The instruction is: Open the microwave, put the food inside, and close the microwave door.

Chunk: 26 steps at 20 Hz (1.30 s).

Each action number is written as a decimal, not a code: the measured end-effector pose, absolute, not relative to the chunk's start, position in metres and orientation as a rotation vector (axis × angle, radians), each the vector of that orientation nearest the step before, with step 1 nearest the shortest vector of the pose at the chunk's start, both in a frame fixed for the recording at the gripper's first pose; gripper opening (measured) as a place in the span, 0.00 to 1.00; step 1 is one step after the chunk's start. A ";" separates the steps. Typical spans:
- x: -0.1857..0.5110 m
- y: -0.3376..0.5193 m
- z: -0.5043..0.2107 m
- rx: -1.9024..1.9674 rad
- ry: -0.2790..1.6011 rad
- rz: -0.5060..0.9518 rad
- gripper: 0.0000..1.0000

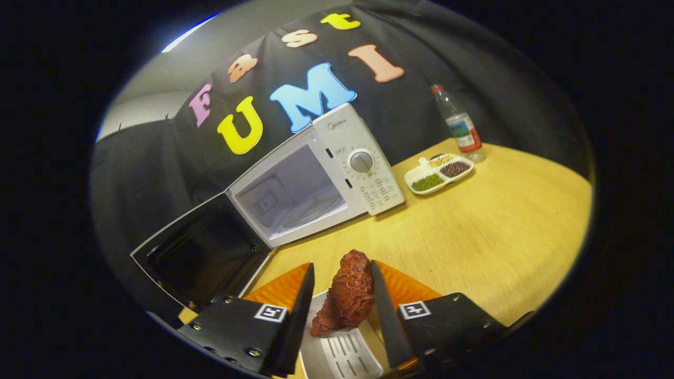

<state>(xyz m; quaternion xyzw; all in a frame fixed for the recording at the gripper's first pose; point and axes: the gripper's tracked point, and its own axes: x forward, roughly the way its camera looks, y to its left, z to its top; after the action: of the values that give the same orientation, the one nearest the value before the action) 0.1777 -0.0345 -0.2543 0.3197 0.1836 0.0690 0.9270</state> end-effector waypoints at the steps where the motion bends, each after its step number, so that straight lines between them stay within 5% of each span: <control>1: 0.178 -0.031 -0.254 0.725 0.377 0.158 0.46; 2: 0.178 -0.025 -0.252 0.778 0.391 0.203 0.29; 6: 0.180 -0.019 -0.250 0.977 0.428 0.253 0.09; 17: 0.192 -0.008 -0.175 0.979 0.306 0.242 0.08; 26: 0.298 0.054 -0.141 0.997 0.224 0.180 0.08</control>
<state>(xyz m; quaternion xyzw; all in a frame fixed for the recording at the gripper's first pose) 0.2984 0.0535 -0.1411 0.4763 0.1069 0.0862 0.8685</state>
